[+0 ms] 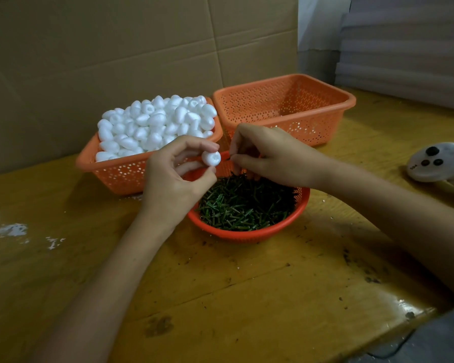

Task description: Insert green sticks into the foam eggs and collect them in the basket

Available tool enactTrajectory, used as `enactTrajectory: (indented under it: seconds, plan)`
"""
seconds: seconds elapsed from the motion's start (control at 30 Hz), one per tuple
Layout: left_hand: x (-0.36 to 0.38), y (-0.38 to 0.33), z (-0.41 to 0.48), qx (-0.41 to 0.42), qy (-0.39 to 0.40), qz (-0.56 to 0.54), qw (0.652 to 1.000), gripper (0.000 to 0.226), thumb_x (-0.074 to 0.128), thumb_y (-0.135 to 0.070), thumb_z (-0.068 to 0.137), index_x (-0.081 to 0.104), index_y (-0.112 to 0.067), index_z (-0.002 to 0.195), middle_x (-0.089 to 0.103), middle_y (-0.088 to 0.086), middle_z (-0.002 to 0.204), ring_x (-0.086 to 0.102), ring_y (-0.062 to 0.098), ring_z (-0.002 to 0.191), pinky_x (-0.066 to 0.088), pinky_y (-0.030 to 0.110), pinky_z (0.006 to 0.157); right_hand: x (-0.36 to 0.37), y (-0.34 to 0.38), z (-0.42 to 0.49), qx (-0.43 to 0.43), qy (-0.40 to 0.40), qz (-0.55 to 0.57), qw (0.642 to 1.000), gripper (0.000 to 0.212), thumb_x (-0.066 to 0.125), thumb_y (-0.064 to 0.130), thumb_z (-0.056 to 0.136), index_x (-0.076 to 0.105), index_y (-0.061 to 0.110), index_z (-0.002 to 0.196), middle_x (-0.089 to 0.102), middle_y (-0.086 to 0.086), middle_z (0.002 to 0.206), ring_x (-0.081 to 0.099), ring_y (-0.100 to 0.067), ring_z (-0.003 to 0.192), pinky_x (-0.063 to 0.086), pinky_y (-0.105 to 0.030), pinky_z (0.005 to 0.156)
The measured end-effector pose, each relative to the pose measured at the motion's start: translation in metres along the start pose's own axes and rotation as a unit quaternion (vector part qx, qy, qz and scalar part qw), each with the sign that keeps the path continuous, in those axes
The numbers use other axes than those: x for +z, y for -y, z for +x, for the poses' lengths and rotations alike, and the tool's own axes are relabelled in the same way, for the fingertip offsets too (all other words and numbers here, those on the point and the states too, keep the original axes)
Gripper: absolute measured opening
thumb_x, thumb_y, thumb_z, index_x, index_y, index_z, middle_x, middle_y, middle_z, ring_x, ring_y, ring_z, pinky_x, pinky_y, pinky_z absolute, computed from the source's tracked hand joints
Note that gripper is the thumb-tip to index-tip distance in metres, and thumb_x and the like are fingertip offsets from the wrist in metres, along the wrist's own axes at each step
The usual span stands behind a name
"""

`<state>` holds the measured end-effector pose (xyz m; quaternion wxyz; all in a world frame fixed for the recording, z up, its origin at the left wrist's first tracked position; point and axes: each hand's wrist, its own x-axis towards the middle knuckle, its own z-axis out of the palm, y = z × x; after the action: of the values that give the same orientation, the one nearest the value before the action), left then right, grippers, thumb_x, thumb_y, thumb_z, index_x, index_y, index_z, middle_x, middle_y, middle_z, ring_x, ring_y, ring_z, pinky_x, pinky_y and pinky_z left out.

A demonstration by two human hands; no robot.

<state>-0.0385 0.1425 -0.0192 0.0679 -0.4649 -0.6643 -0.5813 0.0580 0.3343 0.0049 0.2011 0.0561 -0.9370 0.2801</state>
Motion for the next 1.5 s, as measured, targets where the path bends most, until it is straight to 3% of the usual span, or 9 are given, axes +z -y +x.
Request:
enactTrajectory:
  seconds: [0.17,0.4,0.53,0.63,1.03,1.2,1.5]
  plan:
    - [0.001,-0.0004,-0.0005,-0.008,0.007,0.009,1.0,0.018,0.078,0.005,0.09,0.072,-0.003,0.105,0.077,0.005,0.105,0.076,0.015,0.103,0.062,0.032,0.091,0.0015,0.0045,-0.0006,-0.037,0.069,-0.121,0.99,0.01,0.074,0.024,0.092,0.072,0.023,0.102,0.07,0.016,0.09,0.064,-0.004,0.085,0.046,-0.023,0.08]
    - [0.0,-0.0023,0.0002,0.004,0.016,0.048,0.999,0.026,0.079,-0.006,0.094,0.065,-0.015,0.114,0.073,-0.002,0.107,0.077,0.014,0.089,0.063,0.029,0.08,0.0008,0.0081,-0.0006,-0.059,0.104,-0.136,0.984,0.013,0.076,0.026,0.09,0.075,0.028,0.103,0.072,0.018,0.091,0.064,-0.001,0.085,0.05,-0.029,0.085]
    - [-0.0007,-0.0011,0.0007,0.005,0.027,0.063,0.998,0.021,0.075,-0.007,0.097,0.072,-0.015,0.117,0.074,0.001,0.108,0.078,0.017,0.088,0.065,0.046,0.08,0.0005,0.0083,-0.0001,-0.059,0.105,-0.139,0.983,0.012,0.076,0.028,0.09,0.075,0.028,0.102,0.072,0.018,0.091,0.063,-0.001,0.083,0.051,-0.031,0.084]
    - [-0.0009,0.0005,0.0013,0.011,0.035,0.072,0.997,0.016,0.075,-0.006,0.097,0.075,-0.012,0.112,0.072,0.005,0.108,0.078,0.019,0.087,0.065,0.049,0.077,0.0008,0.0085,0.0001,-0.059,0.107,-0.138,0.983,0.012,0.076,0.028,0.09,0.075,0.027,0.102,0.074,0.015,0.093,0.066,-0.004,0.086,0.052,-0.034,0.086]
    - [-0.0004,0.0015,0.0014,0.015,0.037,0.066,0.997,0.021,0.077,-0.003,0.094,0.076,-0.011,0.114,0.072,0.005,0.11,0.077,0.021,0.084,0.065,0.047,0.075,0.0019,0.0067,0.0007,-0.062,0.107,-0.137,0.983,0.014,0.076,0.027,0.09,0.075,0.026,0.104,0.075,0.014,0.093,0.067,-0.006,0.087,0.051,-0.035,0.086]
    - [0.0005,0.0006,0.0012,0.005,0.017,0.049,0.999,0.03,0.082,-0.003,0.089,0.07,-0.014,0.114,0.075,0.002,0.109,0.075,0.019,0.087,0.064,0.035,0.076,0.0018,0.0062,0.0008,-0.06,0.107,-0.137,0.983,0.014,0.077,0.028,0.089,0.076,0.027,0.104,0.075,0.014,0.093,0.068,-0.005,0.088,0.051,-0.034,0.087]
    - [-0.0006,0.0003,0.0029,0.104,0.001,0.117,0.988,0.024,0.089,0.001,0.08,0.08,-0.005,0.102,0.075,0.006,0.099,0.07,0.021,0.083,0.059,0.038,0.068,0.0032,0.0059,0.0009,-0.062,0.095,-0.132,0.985,0.013,0.078,0.029,0.089,0.078,0.027,0.102,0.077,0.014,0.095,0.07,-0.005,0.091,0.052,-0.034,0.088]
